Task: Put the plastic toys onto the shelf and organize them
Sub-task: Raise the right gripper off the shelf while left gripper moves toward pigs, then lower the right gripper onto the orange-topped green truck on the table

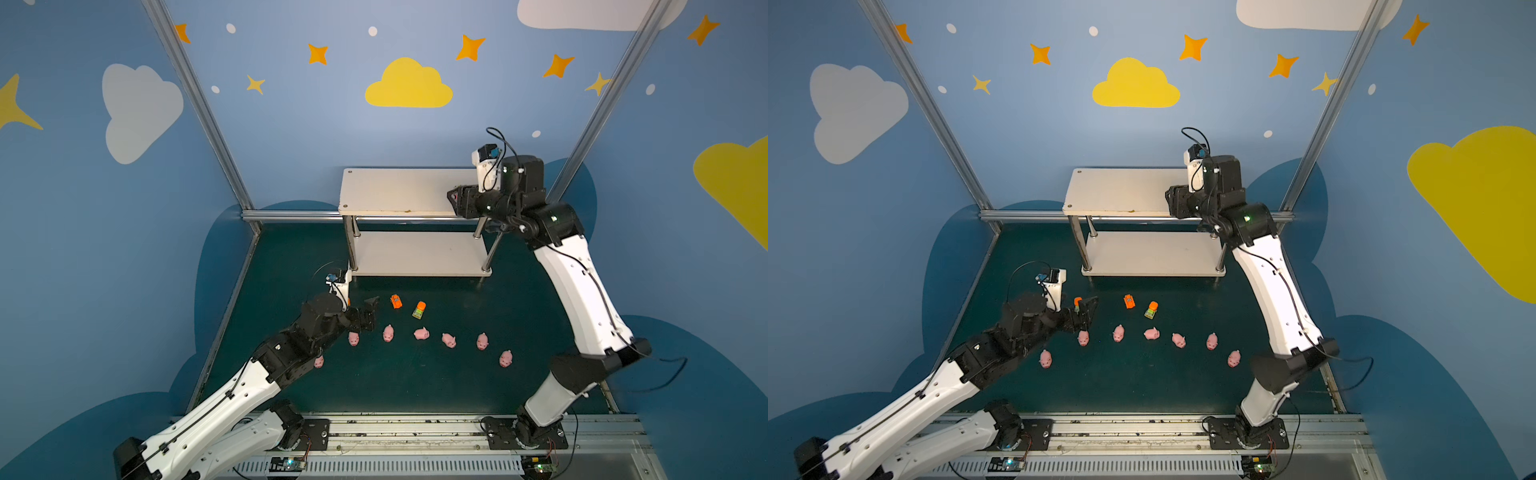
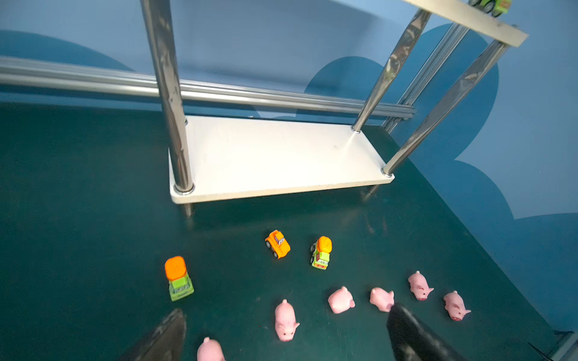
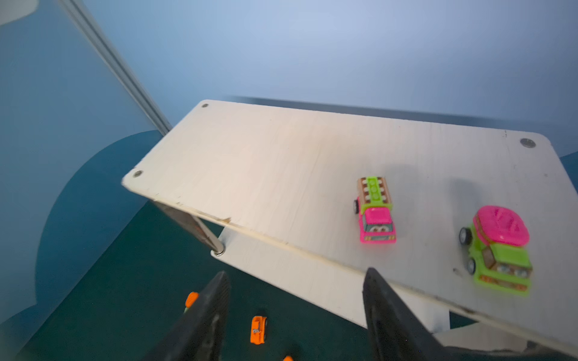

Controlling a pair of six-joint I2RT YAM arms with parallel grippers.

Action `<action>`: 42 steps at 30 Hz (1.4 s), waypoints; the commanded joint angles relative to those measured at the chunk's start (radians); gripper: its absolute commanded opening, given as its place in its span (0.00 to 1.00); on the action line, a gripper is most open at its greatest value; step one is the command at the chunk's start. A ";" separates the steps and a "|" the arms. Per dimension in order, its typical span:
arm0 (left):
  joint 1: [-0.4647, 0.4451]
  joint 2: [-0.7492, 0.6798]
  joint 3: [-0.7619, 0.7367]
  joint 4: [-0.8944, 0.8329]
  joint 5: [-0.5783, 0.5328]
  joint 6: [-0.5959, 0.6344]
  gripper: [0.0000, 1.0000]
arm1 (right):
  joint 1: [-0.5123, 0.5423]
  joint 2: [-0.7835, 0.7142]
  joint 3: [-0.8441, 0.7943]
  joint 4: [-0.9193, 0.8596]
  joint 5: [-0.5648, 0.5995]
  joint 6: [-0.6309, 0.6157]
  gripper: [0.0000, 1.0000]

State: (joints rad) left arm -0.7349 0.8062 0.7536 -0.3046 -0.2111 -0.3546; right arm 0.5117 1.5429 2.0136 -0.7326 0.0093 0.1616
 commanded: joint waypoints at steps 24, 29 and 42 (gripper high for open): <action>-0.078 -0.269 -0.362 -0.045 -0.006 -0.296 1.00 | 0.273 -0.382 -1.170 0.506 -0.090 0.370 0.60; -0.096 -0.242 -0.372 -0.043 -0.035 -0.305 1.00 | 0.309 -0.252 -1.255 0.653 -0.136 0.416 0.59; -0.100 -0.183 -0.388 -0.021 -0.077 -0.307 1.00 | 0.323 0.025 -1.283 0.827 -0.205 0.452 0.57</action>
State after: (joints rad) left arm -0.8318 0.6136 0.3744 -0.3424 -0.2569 -0.6632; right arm 0.8349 1.5246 0.7143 0.0402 -0.1703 0.6041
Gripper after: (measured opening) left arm 0.997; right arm 0.577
